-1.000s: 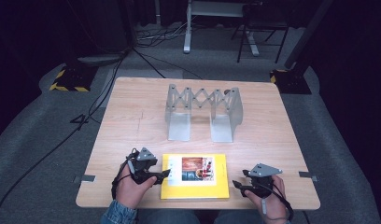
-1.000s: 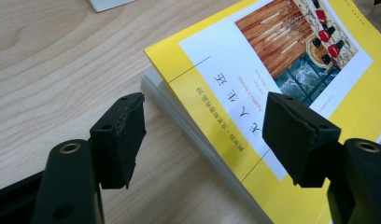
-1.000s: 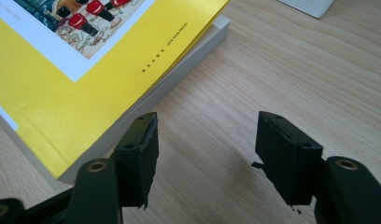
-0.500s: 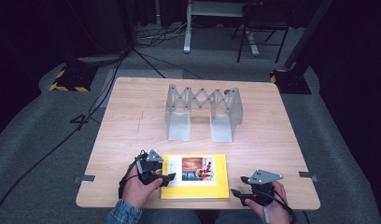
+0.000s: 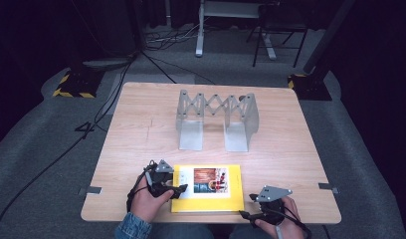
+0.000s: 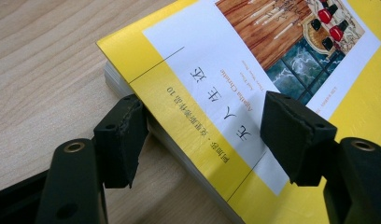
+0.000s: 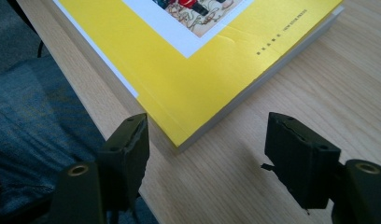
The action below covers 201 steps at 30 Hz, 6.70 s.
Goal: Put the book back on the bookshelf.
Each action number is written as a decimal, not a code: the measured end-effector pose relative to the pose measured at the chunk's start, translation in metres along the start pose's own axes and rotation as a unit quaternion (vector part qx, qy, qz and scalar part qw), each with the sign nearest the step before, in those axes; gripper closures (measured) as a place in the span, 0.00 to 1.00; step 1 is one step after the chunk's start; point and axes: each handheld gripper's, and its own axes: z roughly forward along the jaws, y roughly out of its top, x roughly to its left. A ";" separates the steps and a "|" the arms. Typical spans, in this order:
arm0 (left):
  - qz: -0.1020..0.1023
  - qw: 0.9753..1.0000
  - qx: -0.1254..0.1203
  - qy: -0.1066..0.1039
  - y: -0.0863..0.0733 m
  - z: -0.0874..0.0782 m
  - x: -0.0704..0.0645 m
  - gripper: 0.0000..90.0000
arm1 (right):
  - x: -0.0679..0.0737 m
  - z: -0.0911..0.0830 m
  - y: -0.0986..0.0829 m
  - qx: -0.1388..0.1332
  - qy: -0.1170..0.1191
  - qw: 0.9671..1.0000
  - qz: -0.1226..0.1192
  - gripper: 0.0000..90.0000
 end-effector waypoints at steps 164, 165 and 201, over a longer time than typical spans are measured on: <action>-0.006 0.988 -0.152 0.038 0.043 -0.062 0.006 0.49 | 0.032 -0.010 0.055 -0.119 -0.197 0.955 -0.188 0.86; -0.005 0.988 -0.146 0.043 0.041 -0.060 0.007 0.49 | 0.030 -0.013 0.056 -0.124 -0.196 0.955 -0.185 0.86; 0.013 0.991 -0.024 0.130 -0.013 -0.011 0.053 0.41 | -0.021 -0.070 0.083 -0.250 -0.204 0.946 -0.038 0.86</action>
